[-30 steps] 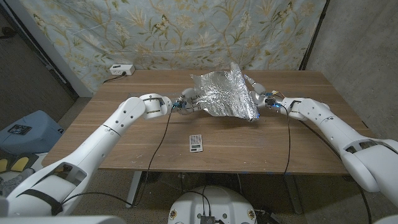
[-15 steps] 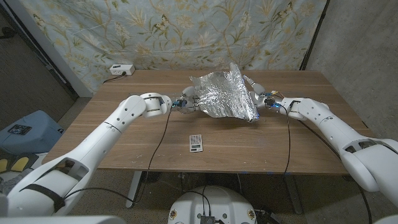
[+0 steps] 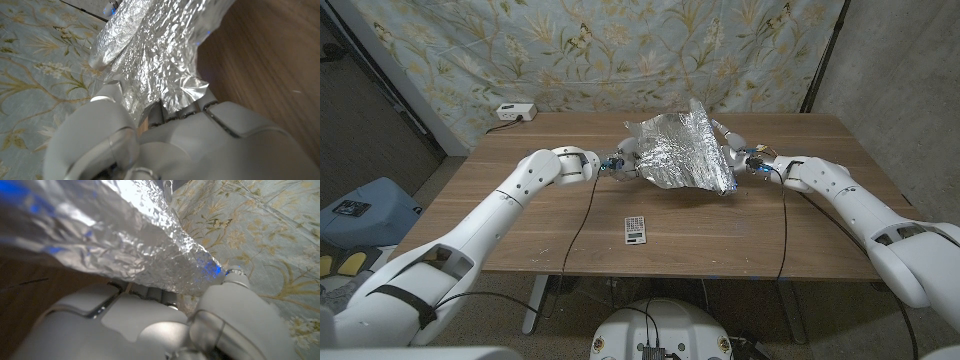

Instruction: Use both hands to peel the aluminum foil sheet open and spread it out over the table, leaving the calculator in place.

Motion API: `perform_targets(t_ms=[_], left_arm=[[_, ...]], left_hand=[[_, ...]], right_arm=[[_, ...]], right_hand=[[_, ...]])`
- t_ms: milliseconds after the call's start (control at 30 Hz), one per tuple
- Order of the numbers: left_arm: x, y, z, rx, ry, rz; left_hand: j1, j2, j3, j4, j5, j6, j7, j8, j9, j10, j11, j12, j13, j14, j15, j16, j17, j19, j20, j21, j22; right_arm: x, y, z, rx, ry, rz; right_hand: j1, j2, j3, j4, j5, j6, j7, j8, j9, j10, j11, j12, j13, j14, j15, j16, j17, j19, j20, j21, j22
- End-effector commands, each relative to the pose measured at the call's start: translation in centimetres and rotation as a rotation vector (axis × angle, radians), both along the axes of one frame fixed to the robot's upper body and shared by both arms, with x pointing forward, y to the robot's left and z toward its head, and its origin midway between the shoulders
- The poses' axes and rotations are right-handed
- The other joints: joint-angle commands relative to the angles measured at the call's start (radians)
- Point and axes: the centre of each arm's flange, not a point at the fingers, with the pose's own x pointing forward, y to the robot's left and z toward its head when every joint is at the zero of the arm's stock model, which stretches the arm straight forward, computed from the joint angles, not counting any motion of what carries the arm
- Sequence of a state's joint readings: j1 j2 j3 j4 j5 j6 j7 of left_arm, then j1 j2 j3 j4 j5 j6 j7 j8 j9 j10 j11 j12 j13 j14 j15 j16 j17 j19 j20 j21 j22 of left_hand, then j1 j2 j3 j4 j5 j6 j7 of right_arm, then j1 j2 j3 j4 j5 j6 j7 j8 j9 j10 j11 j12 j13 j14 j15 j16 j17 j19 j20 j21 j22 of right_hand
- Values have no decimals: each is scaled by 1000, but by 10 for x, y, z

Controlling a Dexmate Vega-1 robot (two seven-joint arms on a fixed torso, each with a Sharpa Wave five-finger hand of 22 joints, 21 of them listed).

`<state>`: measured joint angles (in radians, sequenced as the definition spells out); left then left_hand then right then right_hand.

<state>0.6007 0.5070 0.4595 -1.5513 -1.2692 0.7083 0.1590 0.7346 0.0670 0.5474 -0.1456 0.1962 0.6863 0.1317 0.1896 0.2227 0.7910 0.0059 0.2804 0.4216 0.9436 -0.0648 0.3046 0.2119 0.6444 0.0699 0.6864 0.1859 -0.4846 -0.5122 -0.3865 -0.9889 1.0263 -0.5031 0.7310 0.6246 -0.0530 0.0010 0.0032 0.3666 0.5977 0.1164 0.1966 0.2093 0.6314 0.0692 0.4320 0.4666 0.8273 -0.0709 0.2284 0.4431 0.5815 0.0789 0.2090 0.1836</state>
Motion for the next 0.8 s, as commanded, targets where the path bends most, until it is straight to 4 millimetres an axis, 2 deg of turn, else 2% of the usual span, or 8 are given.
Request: perform_targets(t_ms=[33, 67, 133, 233, 267, 300, 600, 800], left_arm=[[9, -4, 0, -6, 7, 22], [9, -4, 0, -8, 9, 37], [9, -5, -1, -17, 9, 64], [9, -5, -1, -21, 9, 70], [9, -5, -1, -21, 8, 77], [9, -5, -1, -20, 8, 78], [7, -5, -3, -20, 13, 78], [4, -4, -3, -24, 12, 79]], left_hand=[[78, 5, 11, -40, 13, 89, -13, 37, -5, 87, -36, 24, 10, 67, -39, 39, 7, 48, -34, 28, 5], [107, 3, 12, -43, 16, 135, -23, 53, -5, 117, -44, 37, 16, 90, -48, 51, 8, 65, -45, 38, 5], [154, 1, 14, -41, 18, 231, -37, 83, -4, 204, -84, 76, 31, 159, -80, 80, 3, 99, -67, 59, 6], [193, 1, 21, -43, 19, 280, -50, 96, -2, 251, -104, 99, 43, 216, -108, 98, -4, 111, -81, 72, 7], [214, 8, 26, -44, 19, 300, -54, 103, 2, 274, -120, 110, 48, 237, -113, 105, -5, 119, -86, 78, 7], [225, 11, 25, -40, 18, 326, -67, 113, 7, 298, -126, 122, 53, 248, -121, 110, -5, 127, -94, 84, 7], [265, 23, 20, -39, 8, 357, -49, 126, 21, 342, -129, 150, 73, 293, -144, 132, 4, 133, -109, 100, 8], [277, 23, 15, -37, 2, 364, -47, 129, 26, 349, -133, 159, 84, 299, -146, 134, 5, 132, -115, 105, 9]], right_arm=[[-4, 1, 5, 9, -21, 15], [-4, 1, 5, 9, -21, 16], [-4, 2, 6, 9, -24, 19], [-5, 2, 7, 6, -26, 21], [-5, 2, 7, 8, -26, 24], [-5, 2, 7, 6, -26, 24], [-5, 2, 6, 9, -26, 28], [-5, 2, 5, 7, -16, 32]], right_hand=[[-1, 10, -6, 3, 6, -2, -3, 5, 1, 1, 9, -5, 3, 2, -1, 5, 3, 6, 8, 6, 5], [-1, 10, -6, 3, 7, -2, -3, 5, 1, 0, 7, -5, 3, 2, 0, 5, 3, 7, 9, 6, 5], [-1, 11, -7, 4, 8, -2, -4, 6, 1, 1, 9, -5, 3, 2, 0, 5, 3, 6, 9, 6, 5], [-1, 12, -8, 5, 10, -2, -3, 6, 1, 1, 9, -5, 4, 1, -1, 5, 3, 9, 9, 7, 5], [-1, 13, -8, 5, 11, -1, -3, 6, 1, 2, 9, -5, 4, 1, 0, 5, 3, 9, 9, 7, 5], [-2, 13, -9, 5, 11, -1, -3, 6, 1, 2, 8, -5, 5, 1, 0, 5, 3, 9, 9, 7, 5], [-1, 18, -12, 8, 17, -12, -5, 3, 0, -5, 12, -9, 7, -5, 5, 4, 4, 9, 8, 7, 5], [-6, 17, -19, 12, 21, -30, 5, -2, 0, -17, 21, -15, 9, -15, 16, 1, 4, 10, 16, 7, 5]])
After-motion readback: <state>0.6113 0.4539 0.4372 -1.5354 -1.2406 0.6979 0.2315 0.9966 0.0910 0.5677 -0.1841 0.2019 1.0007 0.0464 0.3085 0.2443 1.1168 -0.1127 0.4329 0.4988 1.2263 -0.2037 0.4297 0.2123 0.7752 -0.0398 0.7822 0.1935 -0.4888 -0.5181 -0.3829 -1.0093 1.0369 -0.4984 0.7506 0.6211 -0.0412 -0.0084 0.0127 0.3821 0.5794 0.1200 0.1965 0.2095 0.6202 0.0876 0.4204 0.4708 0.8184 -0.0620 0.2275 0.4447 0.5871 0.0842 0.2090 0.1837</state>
